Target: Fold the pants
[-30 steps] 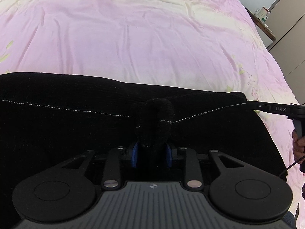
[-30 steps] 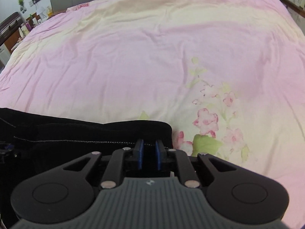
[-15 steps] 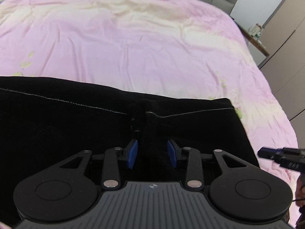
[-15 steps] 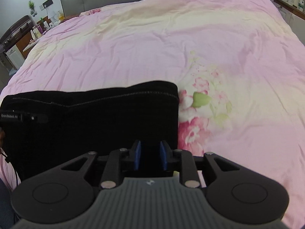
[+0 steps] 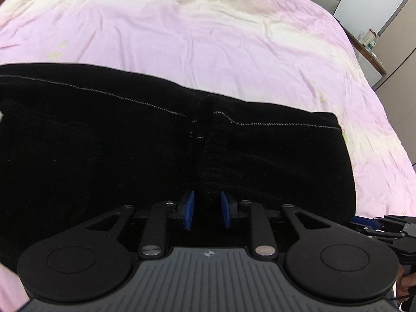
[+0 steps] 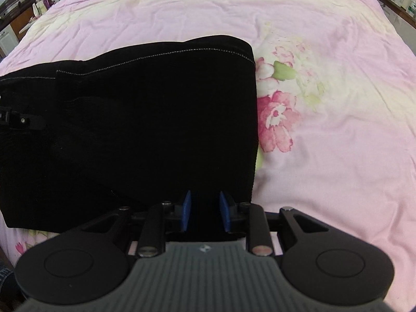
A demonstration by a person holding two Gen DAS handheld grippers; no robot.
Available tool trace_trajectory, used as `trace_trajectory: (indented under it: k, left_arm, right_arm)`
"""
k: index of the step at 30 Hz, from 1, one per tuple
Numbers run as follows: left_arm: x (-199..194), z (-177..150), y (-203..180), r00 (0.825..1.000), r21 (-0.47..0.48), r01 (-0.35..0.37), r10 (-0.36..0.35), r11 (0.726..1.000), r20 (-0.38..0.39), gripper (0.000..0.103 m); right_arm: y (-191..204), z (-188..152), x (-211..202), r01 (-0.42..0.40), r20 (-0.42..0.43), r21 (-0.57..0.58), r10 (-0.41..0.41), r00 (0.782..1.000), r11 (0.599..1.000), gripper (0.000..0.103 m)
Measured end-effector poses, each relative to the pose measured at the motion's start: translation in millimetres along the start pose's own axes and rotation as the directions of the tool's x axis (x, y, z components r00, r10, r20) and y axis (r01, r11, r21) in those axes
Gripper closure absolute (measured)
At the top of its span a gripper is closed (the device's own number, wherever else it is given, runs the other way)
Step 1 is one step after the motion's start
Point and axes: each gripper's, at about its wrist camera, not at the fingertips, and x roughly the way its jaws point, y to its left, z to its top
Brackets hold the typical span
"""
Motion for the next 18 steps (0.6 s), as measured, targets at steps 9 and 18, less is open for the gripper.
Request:
trace_trajectory:
  k: [9, 18]
  left_arm:
    - [-87, 3, 46, 0.978, -0.050, -0.171, 0.176, 0.984, 0.115, 0.062]
    - [-143, -9, 169, 0.933, -0.466, -0.171, 0.295, 0.868, 0.206, 0.045]
  right_arm:
    - [33, 26, -41, -0.029, 0.056, -0.166, 0.039, 0.998, 0.986, 0.070]
    - [122, 55, -32, -0.055, 0.052, -0.432, 0.085, 0.995, 0.900, 0.045]
